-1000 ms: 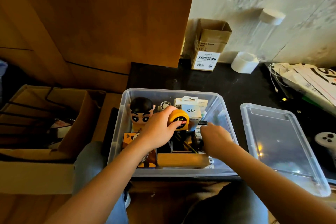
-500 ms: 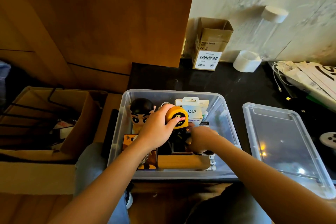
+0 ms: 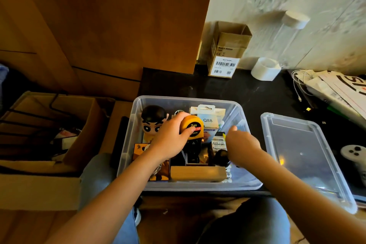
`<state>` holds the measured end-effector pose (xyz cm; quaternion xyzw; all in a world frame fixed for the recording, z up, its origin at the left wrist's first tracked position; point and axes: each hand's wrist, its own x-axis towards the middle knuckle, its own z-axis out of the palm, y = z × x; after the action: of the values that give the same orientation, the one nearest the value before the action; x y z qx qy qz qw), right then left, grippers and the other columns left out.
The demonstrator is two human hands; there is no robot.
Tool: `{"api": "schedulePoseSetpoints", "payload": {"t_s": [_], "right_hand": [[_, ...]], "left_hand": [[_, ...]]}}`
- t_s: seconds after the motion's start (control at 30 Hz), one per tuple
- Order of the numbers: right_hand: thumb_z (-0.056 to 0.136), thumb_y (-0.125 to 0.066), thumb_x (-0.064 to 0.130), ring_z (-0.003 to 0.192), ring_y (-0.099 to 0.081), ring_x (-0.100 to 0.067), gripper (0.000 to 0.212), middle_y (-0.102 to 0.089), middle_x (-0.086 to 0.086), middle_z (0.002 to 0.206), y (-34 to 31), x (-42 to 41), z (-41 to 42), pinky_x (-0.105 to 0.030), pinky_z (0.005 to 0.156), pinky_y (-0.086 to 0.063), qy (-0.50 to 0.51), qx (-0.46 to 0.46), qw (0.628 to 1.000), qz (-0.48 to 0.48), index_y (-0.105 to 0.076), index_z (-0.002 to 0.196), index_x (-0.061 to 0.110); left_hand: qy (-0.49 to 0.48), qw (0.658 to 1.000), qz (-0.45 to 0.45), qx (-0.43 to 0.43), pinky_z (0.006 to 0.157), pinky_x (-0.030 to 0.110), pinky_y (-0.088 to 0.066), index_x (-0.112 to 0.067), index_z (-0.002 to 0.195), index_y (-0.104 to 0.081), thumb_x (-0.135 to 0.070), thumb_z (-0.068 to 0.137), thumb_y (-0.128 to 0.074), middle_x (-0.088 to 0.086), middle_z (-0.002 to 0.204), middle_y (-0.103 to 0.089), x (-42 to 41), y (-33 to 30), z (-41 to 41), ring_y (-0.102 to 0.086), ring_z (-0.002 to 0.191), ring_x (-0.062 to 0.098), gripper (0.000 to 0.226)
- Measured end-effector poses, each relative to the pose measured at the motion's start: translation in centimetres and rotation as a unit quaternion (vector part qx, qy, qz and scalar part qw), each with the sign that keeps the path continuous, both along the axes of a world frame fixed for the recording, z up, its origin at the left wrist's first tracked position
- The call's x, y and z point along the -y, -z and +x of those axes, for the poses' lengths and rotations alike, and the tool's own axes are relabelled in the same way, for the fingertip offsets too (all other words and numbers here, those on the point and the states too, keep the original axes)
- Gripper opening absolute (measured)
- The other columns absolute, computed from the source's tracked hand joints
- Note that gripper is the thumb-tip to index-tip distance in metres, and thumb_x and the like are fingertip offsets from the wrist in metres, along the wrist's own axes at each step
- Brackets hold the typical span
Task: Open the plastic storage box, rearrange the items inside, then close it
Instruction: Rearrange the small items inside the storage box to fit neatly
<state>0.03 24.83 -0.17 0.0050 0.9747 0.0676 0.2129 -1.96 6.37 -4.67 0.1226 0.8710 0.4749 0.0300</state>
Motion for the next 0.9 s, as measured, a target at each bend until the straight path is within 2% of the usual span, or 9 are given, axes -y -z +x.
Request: {"api": "schedulePoseSetpoints", "payload": {"t_s": [0.1, 0.2, 0.37, 0.47, 0.57, 0.63, 0.7, 0.83, 0.9], "right_hand": [[0.089, -0.059, 0.015, 0.095, -0.063, -0.023, 0.063, -0.063, -0.01, 0.108, 0.9, 0.2, -0.2, -0.026, 0.074, -0.049, -0.042, -0.009, 0.999, -0.012, -0.024, 0.14, 0.003], [0.087, -0.061, 0.023, 0.095, -0.062, -0.023, 0.048, -0.062, -0.007, 0.108, 1.3, 0.1, -0.4, -0.028, 0.076, -0.049, -0.09, 0.015, 0.996, -0.017, -0.041, 0.129, 0.011], [0.086, -0.062, 0.028, 0.094, -0.06, -0.02, 0.039, -0.062, -0.005, 0.108, 2.0, -0.2, -0.7, -0.026, 0.076, -0.048, -0.108, 0.016, 0.994, -0.007, -0.05, 0.122, 0.016], [0.09, -0.056, 0.036, 0.091, -0.06, -0.018, 0.032, -0.064, -0.004, 0.106, 1.8, -0.2, -1.2, -0.024, 0.075, -0.049, -0.086, 0.005, 0.991, -0.102, -0.055, 0.117, 0.018], [0.086, -0.06, 0.04, 0.088, -0.062, -0.015, 0.037, -0.066, -0.002, 0.105, 1.6, 0.0, -1.5, -0.025, 0.078, -0.053, -0.024, -0.005, 0.964, -0.266, -0.054, 0.118, 0.023], [0.084, -0.062, 0.043, 0.078, -0.061, -0.01, 0.044, -0.065, 0.003, 0.095, 1.4, 0.1, -1.4, -0.02, 0.069, -0.052, -0.012, -0.046, 0.949, -0.31, -0.049, 0.123, 0.027], [0.083, -0.061, 0.044, 0.073, -0.057, -0.006, 0.046, -0.063, 0.006, 0.09, 1.3, 0.2, -1.2, -0.015, 0.065, -0.048, -0.041, -0.101, 0.943, -0.313, -0.048, 0.125, 0.028], [0.083, -0.059, 0.047, 0.077, -0.06, -0.012, 0.033, -0.066, 0.003, 0.093, 1.0, -0.4, -0.8, -0.029, 0.072, -0.054, -0.075, -0.144, 0.938, -0.307, -0.058, 0.108, 0.024], [0.083, -0.059, 0.048, 0.072, -0.058, -0.01, 0.03, -0.065, 0.006, 0.088, 1.1, -1.1, -0.7, -0.024, 0.066, -0.051, -0.075, -0.164, 0.937, -0.3, -0.058, 0.102, 0.025]], "left_hand": [[0.002, 1.0, -0.008, 0.001, 0.07, 0.005, -0.036, -0.024, 0.127, -0.049, -0.031, 0.093, -0.056, -0.015, 0.105, -0.05, 0.0, 0.0, 0.0, -0.048, 0.096, 0.003, 0.035], [0.013, 1.0, -0.022, 0.01, 0.069, 0.006, -0.036, -0.024, 0.128, -0.048, -0.032, 0.093, -0.056, -0.014, 0.106, -0.049, 0.0, 0.0, 0.1, -0.046, 0.097, 0.004, 0.036], [0.027, 0.999, -0.027, 0.016, 0.074, 0.01, -0.039, -0.022, 0.128, -0.049, -0.03, 0.094, -0.054, -0.005, 0.114, -0.055, -0.1, 0.2, 0.0, -0.05, 0.1, 0.008, 0.035], [0.031, 0.999, -0.006, 0.029, 0.088, 0.028, -0.052, -0.022, 0.131, -0.048, -0.026, 0.095, -0.054, -0.002, 0.121, -0.055, -0.1, 0.2, 0.0, -0.053, 0.111, 0.015, 0.036], [0.056, 0.997, 0.017, 0.054, 0.094, 0.041, -0.052, -0.022, 0.134, -0.047, -0.019, 0.095, -0.054, 0.0, 0.13, -0.054, -0.1, 0.1, 0.0, -0.051, 0.119, 0.019, 0.04], [0.071, 0.996, 0.029, 0.048, 0.096, 0.039, -0.05, -0.024, 0.133, -0.05, -0.014, 0.092, -0.058, -0.002, 0.128, -0.057, -0.1, 0.1, 0.0, -0.054, 0.118, 0.015, 0.043], [0.078, 0.996, 0.043, 0.025, 0.099, 0.032, -0.048, -0.025, 0.128, -0.055, -0.011, 0.089, -0.062, -0.008, 0.122, -0.061, -0.2, 0.0, 0.1, -0.055, 0.115, 0.01, 0.042], [0.076, 0.992, 0.104, 0.017, 0.092, 0.016, -0.048, -0.023, 0.116, -0.061, -0.008, 0.086, -0.066, -0.011, 0.112, -0.065, -0.1, -0.7, 0.3, -0.059, 0.109, 0.003, 0.034], [0.057, 0.99, 0.125, 0.006, 0.087, 0.015, -0.049, -0.021, 0.111, -0.062, -0.009, 0.087, -0.065, -0.008, 0.107, -0.067, 0.2, -1.4, 0.3, -0.061, 0.103, 0.001, 0.027]]}}
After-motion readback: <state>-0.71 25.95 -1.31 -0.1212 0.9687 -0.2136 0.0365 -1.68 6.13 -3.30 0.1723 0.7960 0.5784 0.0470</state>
